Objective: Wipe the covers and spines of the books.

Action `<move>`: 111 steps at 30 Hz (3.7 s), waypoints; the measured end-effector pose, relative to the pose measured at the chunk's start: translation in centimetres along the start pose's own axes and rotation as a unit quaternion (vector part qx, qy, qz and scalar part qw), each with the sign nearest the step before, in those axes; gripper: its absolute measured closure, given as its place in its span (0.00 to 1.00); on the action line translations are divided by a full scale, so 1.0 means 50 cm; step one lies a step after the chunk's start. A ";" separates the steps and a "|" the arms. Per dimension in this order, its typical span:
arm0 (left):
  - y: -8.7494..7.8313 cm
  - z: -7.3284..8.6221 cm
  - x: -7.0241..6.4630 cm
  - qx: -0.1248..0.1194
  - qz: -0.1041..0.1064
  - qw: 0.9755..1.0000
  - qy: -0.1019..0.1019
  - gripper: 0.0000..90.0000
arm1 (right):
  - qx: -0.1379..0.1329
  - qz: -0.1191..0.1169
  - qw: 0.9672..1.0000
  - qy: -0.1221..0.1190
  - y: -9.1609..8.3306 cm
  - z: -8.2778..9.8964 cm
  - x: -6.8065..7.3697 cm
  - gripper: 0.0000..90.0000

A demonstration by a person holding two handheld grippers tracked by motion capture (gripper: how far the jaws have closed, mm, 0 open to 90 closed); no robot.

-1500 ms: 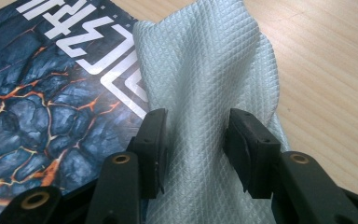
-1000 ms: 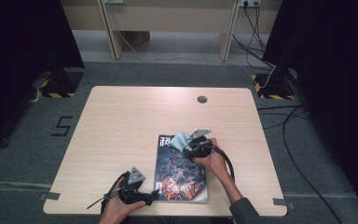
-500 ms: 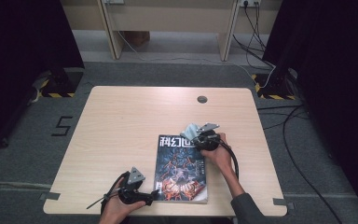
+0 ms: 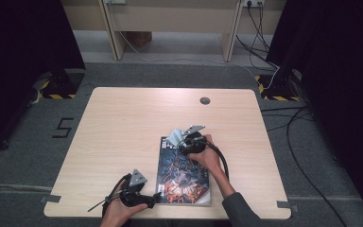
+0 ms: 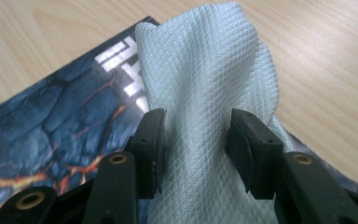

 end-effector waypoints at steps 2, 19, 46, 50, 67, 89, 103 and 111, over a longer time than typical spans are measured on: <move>0.000 0.000 0.000 0.000 0.000 1.000 0.000 0.18 | 0.003 -0.001 1.000 -0.003 0.009 -0.012 0.008 0.63; 0.000 0.000 0.000 -0.001 0.000 1.000 0.000 0.18 | -0.010 -0.056 0.997 -0.060 -0.012 -0.005 0.109 0.63; -0.001 0.001 -0.001 -0.001 0.001 1.000 0.001 0.19 | 0.009 -0.071 0.994 -0.079 -0.079 0.066 0.106 0.62; -0.001 0.001 -0.001 -0.001 0.001 1.000 0.001 0.19 | 0.017 -0.056 0.996 -0.067 -0.089 0.079 0.081 0.62; -0.002 0.001 -0.001 -0.001 0.001 1.000 0.001 0.19 | 0.026 -0.104 0.988 -0.112 -0.147 0.126 0.164 0.62; -0.001 0.001 -0.001 -0.002 0.001 1.000 -0.001 0.19 | 0.023 -0.021 0.999 -0.038 -0.137 0.140 0.024 0.66; -0.002 0.001 -0.001 -0.001 0.001 1.000 0.001 0.19 | 0.018 -0.103 0.989 -0.106 -0.199 0.187 0.144 0.65; -0.002 0.001 -0.001 -0.002 0.001 1.000 -0.001 0.19 | 0.018 -0.099 0.990 -0.094 -0.196 0.186 0.129 0.68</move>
Point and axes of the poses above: each handheld gripper's, and its own axes: y roughly forward along the jaws, z roughly out of its underside, x roughly to its left, the point moved 8 cm from there along y, roughly forward along the jaws, and after that the axes turned 7 degrees about z, right-handed, at the moved point
